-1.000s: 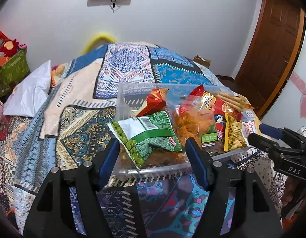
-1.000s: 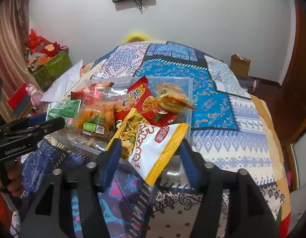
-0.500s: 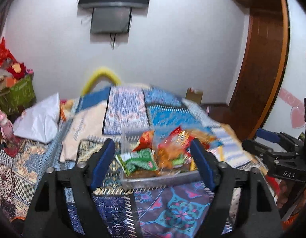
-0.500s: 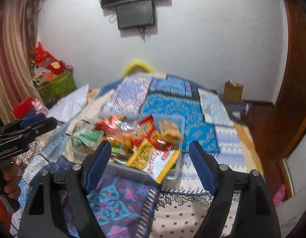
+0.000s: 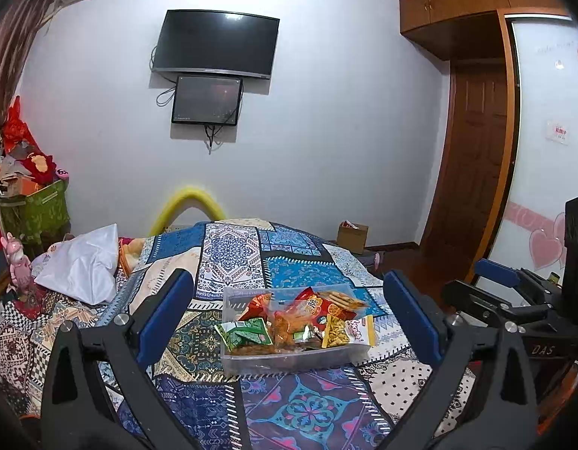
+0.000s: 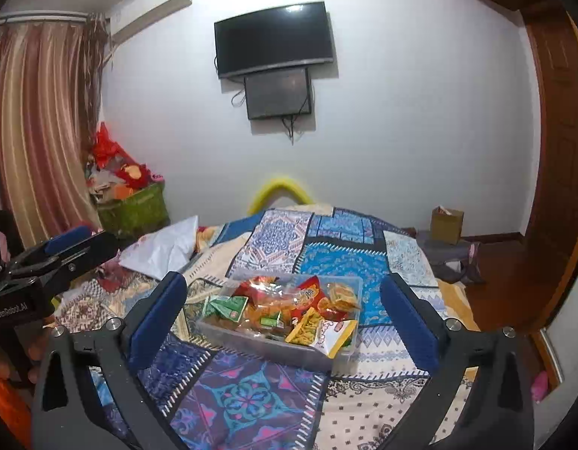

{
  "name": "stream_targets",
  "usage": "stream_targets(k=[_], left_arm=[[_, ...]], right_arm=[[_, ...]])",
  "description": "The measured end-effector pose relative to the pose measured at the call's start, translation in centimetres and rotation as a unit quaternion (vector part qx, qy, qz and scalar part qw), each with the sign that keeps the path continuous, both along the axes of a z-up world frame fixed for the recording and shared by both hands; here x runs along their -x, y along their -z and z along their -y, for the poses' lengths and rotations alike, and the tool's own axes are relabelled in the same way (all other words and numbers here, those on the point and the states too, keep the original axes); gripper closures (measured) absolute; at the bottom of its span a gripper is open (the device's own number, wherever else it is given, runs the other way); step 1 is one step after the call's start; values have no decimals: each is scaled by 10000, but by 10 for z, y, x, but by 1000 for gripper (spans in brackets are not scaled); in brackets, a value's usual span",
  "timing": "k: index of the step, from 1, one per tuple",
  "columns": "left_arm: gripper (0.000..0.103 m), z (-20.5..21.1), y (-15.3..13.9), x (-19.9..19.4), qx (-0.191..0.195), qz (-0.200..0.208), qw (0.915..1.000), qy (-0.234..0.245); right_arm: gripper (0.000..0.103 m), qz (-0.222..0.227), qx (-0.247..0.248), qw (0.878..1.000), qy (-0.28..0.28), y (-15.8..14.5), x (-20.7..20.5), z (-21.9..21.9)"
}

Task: Organize snacks

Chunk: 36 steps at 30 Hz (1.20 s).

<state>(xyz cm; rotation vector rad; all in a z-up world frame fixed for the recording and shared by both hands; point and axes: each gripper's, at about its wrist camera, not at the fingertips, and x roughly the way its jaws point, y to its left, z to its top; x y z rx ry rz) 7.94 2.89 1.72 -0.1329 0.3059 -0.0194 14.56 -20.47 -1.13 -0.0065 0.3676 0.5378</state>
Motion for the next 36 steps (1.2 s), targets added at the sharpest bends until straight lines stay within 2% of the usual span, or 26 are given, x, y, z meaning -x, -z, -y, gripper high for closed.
stream_targets(k=[36], left_arm=[[1, 13, 8, 6, -137, -62, 9999, 50]], right_arm=[[0, -14, -115, 9999, 7, 3, 14, 10]])
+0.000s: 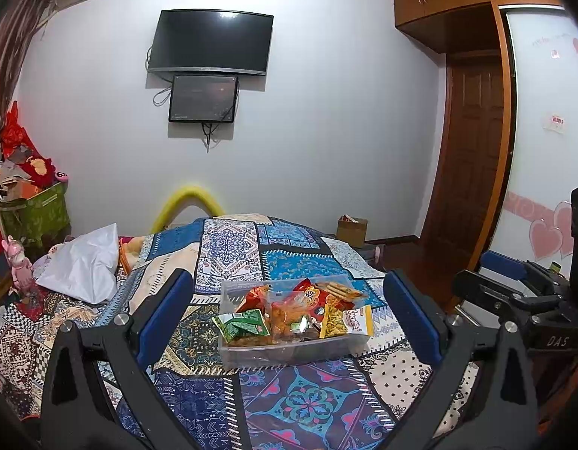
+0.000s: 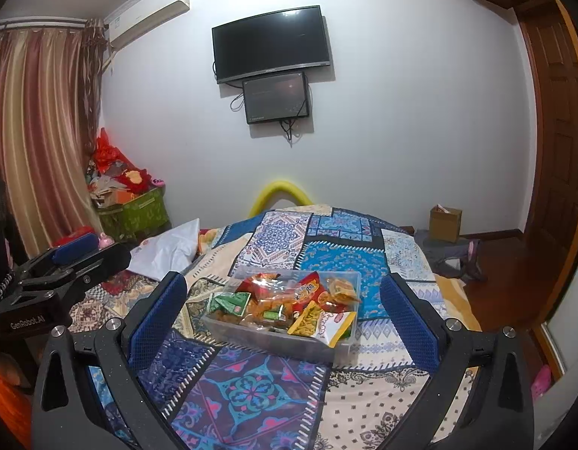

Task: Organize snacks

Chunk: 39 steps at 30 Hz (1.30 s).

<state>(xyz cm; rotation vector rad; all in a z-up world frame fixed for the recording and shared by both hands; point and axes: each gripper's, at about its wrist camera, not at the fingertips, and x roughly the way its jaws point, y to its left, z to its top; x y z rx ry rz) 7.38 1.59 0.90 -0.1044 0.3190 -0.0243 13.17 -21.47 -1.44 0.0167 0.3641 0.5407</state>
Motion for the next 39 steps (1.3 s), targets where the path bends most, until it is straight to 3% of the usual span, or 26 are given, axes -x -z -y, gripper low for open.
stream_targets(k=[39], left_arm=[[1, 5, 2, 2, -3, 12, 10000, 69]], right_arm=[[0, -1, 15, 10000, 52, -2, -2, 4]])
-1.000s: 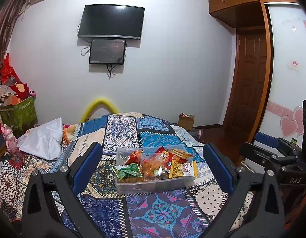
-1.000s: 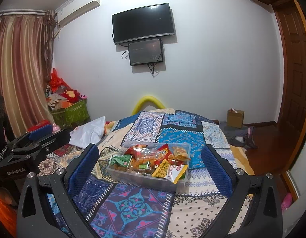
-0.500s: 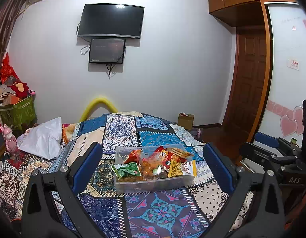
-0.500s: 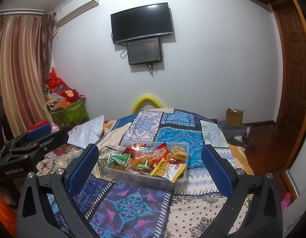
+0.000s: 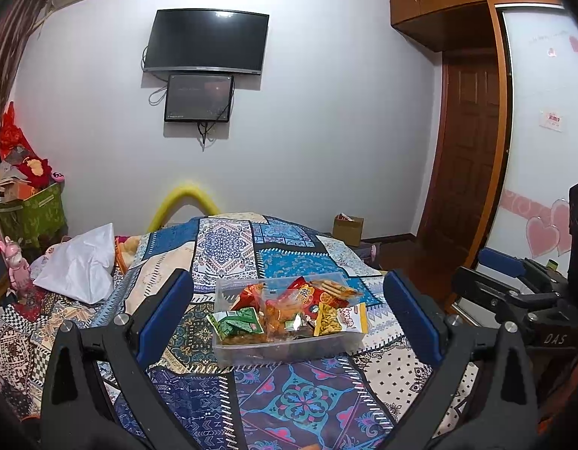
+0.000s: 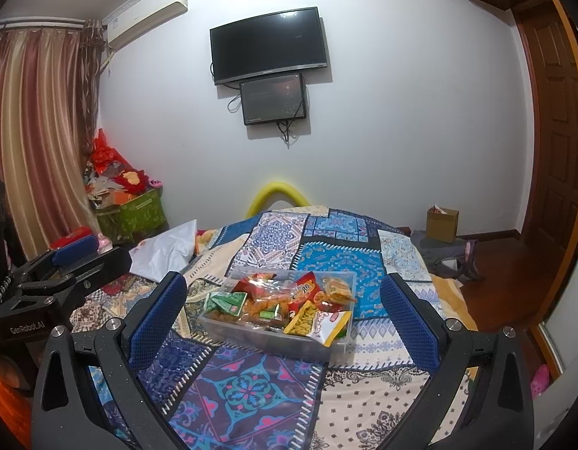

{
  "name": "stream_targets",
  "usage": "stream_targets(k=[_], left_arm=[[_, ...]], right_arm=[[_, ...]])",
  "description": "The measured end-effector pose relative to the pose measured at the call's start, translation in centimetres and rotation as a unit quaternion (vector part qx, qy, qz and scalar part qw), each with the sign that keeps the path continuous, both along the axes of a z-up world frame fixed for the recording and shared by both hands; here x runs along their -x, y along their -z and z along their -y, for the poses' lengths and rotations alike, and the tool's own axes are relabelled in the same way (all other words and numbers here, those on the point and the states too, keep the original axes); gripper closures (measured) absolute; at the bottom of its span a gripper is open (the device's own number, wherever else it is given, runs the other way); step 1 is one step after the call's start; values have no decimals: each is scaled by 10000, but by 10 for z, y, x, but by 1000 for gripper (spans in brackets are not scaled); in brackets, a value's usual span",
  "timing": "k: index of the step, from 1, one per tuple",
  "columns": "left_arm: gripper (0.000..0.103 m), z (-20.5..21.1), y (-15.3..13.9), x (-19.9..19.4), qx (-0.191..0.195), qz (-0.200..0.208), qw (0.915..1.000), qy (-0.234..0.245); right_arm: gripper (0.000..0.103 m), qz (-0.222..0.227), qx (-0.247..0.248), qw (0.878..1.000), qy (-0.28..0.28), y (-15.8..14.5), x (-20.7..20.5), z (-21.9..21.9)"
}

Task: Organize snacks

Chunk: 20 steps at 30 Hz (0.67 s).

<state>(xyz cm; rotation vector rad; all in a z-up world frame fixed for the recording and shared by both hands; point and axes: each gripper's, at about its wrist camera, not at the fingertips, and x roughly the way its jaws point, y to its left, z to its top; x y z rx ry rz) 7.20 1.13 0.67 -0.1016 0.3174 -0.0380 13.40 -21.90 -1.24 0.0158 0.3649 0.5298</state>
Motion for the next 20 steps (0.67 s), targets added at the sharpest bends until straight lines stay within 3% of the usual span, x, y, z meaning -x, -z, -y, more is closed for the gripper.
stream_targets(k=[20], left_arm=[[1, -3, 2, -2, 69, -65, 9999, 32]], right_arm=[[0, -5, -3, 10000, 9, 0, 0, 0]])
